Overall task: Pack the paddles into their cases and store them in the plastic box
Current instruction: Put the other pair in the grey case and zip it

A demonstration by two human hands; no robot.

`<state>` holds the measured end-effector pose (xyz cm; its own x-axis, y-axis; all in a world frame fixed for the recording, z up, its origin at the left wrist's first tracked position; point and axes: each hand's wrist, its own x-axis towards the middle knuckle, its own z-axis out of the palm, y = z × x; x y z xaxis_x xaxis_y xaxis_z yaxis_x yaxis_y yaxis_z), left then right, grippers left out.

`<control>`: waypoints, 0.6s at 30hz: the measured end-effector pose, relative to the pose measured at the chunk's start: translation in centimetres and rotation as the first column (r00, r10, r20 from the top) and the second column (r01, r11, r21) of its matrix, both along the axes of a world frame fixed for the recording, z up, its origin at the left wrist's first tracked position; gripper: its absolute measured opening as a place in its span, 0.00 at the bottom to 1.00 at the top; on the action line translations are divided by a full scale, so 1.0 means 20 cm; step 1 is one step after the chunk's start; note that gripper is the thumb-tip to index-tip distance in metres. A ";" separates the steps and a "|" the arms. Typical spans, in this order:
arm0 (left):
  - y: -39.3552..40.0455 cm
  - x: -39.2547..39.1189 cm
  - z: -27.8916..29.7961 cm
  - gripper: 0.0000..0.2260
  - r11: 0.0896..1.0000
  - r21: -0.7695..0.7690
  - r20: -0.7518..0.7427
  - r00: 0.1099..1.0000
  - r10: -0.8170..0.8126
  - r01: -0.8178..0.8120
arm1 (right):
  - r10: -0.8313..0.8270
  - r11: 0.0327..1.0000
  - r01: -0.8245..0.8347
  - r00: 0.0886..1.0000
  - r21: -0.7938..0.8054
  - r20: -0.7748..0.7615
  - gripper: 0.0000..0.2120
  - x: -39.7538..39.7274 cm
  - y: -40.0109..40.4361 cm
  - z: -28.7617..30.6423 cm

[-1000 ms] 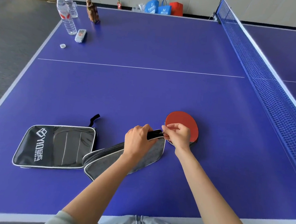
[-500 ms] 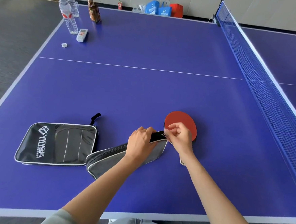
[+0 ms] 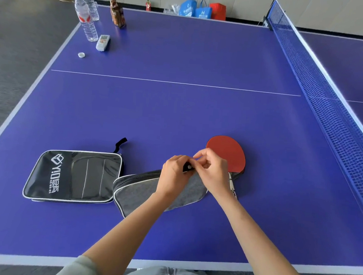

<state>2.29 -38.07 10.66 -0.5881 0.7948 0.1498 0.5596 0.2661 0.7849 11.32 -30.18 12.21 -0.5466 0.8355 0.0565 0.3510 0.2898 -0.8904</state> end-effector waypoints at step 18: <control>-0.04 -0.08 -0.04 0.01 0.996 0.085 0.022 0.999 0.032 -0.034 | 0.331 0.910 -0.354 0.934 0.216 0.137 0.07 0.03 0.06 -0.14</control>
<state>0.70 -38.90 9.88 -0.6172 0.7598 0.2041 0.5352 0.2153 0.8168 11.99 -28.89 9.39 -0.8093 0.5653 0.1599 0.2726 0.6024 -0.7502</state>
